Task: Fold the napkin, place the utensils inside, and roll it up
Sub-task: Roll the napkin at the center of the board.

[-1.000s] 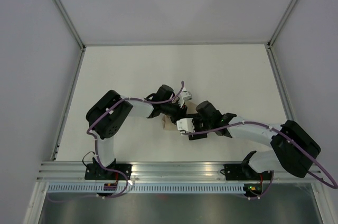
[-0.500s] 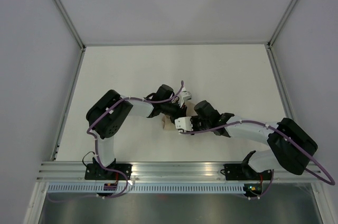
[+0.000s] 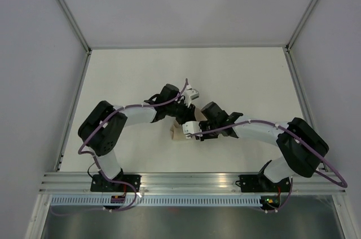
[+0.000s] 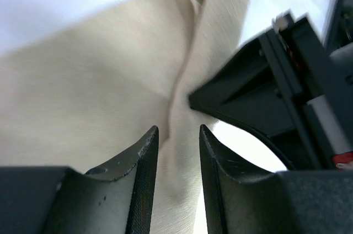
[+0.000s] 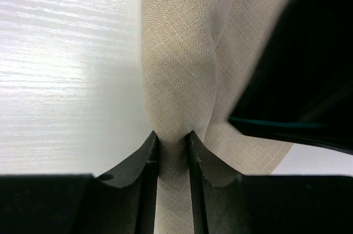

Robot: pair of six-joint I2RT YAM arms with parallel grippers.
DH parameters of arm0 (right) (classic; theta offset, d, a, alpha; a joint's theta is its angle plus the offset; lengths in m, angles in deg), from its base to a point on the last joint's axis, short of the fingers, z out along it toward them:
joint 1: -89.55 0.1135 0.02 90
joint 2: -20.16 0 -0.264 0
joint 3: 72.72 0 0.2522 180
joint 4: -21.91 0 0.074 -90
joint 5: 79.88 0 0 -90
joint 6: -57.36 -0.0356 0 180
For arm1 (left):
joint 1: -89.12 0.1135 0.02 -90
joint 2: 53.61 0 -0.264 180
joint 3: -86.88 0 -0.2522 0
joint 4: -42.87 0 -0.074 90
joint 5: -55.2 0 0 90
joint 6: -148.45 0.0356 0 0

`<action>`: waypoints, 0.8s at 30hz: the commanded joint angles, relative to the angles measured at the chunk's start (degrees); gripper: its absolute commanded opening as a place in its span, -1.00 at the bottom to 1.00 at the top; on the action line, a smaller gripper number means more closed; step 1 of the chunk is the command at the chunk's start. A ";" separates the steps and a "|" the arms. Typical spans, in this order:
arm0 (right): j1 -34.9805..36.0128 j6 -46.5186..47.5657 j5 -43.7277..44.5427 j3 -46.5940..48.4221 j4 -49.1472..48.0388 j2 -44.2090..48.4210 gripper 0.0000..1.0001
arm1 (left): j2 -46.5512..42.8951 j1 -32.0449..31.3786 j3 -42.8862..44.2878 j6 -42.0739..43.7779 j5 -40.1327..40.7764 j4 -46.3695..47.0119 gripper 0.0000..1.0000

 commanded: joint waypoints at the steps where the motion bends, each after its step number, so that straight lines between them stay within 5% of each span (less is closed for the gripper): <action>1: -0.21 -1.54 -3.22 2.59 9.64 -2.52 -0.75 | -5.82 1.56 0.23 -2.01 6.58 0.63 -0.19; 12: -7.32 0.83 -11.91 13.92 21.06 -12.79 -0.78 | -23.31 5.52 -4.96 -7.37 34.25 4.32 -0.13; 24: -12.95 3.91 -17.20 29.57 34.43 -29.15 -0.81 | -48.62 5.08 -18.31 -6.67 40.97 14.51 -0.15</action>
